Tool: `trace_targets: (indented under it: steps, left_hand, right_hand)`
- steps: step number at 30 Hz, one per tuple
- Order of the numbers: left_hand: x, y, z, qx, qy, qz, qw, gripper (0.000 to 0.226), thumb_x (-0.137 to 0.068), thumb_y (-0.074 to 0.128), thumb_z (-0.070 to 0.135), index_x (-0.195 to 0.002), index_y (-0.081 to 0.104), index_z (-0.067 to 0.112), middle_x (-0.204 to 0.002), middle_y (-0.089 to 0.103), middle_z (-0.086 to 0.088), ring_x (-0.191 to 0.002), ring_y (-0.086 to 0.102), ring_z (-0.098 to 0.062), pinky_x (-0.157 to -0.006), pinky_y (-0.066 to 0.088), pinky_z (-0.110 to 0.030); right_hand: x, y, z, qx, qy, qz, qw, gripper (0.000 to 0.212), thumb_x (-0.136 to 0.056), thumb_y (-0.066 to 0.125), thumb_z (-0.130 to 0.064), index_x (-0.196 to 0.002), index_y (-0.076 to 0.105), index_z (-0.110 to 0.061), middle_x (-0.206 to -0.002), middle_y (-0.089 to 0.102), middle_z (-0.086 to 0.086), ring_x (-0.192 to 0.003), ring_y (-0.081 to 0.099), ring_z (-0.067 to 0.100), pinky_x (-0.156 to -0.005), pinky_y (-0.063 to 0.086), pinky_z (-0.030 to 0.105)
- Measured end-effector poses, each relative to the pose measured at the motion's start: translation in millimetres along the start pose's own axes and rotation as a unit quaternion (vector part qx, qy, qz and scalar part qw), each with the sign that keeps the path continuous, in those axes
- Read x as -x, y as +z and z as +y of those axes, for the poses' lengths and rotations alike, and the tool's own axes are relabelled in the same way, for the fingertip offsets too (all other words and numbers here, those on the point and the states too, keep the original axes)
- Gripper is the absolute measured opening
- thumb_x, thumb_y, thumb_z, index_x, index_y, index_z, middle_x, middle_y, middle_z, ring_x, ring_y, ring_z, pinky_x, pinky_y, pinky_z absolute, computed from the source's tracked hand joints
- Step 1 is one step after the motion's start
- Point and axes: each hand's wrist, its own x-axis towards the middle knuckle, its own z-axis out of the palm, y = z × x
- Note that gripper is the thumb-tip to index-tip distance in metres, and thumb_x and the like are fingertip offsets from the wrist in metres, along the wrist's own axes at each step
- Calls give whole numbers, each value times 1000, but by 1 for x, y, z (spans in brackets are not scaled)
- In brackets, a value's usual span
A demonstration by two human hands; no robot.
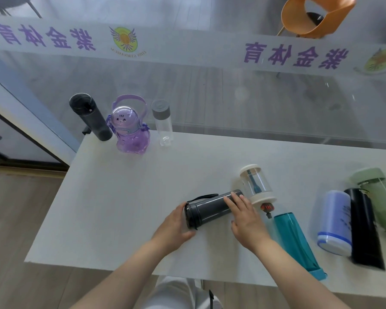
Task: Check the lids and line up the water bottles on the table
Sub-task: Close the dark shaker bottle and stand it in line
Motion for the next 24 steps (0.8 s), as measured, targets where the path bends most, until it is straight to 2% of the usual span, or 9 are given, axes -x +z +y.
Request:
trace_targets:
  steps: [2, 4, 6, 9, 13, 16, 20, 24]
  left_hand:
    - [-1, 3, 2, 16, -8, 5, 1000, 85, -75, 71, 40, -145, 22, 36, -139, 50, 9, -126, 49, -16, -103, 43, -34]
    - [-2, 4, 5, 25, -5, 9, 1000, 82, -77, 72, 35, -144, 24, 34, -137, 51, 7, -125, 51, -18, -102, 43, -34]
    - [-2, 4, 6, 20, 7, 10, 1000, 80, -80, 73, 30, -144, 26, 32, -137, 49, 4, -126, 49, -18, -102, 41, -32]
    - [0, 3, 5, 19, 28, 17, 999, 80, -78, 74, 35, -143, 26, 36, -131, 47, 3, -121, 50, -16, -102, 43, -32]
    - [5, -7, 10, 34, 68, 37, 996, 81, -74, 73, 40, -140, 27, 43, -128, 42, 8, -119, 51, -9, -104, 44, -31]
    - [9, -17, 17, 49, 105, 40, 992, 82, -73, 74, 40, -139, 26, 47, -130, 37, 11, -121, 48, -5, -106, 44, -31]
    - [12, -30, 30, 62, 149, 65, 985, 84, -74, 74, 40, -142, 25, 43, -128, 36, 15, -118, 49, -4, -105, 45, -31]
    - [14, -40, 48, 83, 195, 89, 973, 82, -75, 76, 33, -140, 28, 44, -124, 40, 14, -114, 49, -1, -102, 45, -22]
  right_hand:
    - [1, 2, -2, 35, 3, -6, 999, 74, -90, 52, -12, -153, 16, -26, -161, 15, 3, -148, 11, 27, -119, 10, 39]
    - [4, 8, -2, 48, 6, -6, 999, 84, -80, 65, -12, -150, 21, -24, -155, 30, 10, -142, 28, 34, -115, 30, 47]
    - [8, 14, -2, 45, 12, 8, 999, 90, -72, 72, -12, -147, 25, -22, -149, 39, 12, -137, 34, 34, -107, 41, 48]
    - [13, 16, -4, 22, 25, 32, 999, 88, -74, 70, -12, -148, 24, -23, -151, 33, 12, -139, 23, 31, -106, 39, 46]
    - [20, 16, -10, -32, 36, 42, 998, 83, -86, 60, -13, -151, 10, -28, -157, 16, 6, -144, 11, 27, -116, 22, 43]
    - [20, 13, -13, -106, 50, 65, 991, 80, -87, 61, -16, -151, 15, -26, -155, 19, 2, -143, 16, 23, -117, 22, 39]
    - [22, 10, -12, -163, 43, 77, 983, 77, -87, 62, -20, -151, 19, -27, -152, 23, -3, -140, 23, 16, -113, 23, 30]
    - [21, 10, -19, -222, 53, 76, 971, 72, -87, 63, -19, -148, 25, -23, -148, 29, -3, -136, 30, 14, -111, 27, 27]
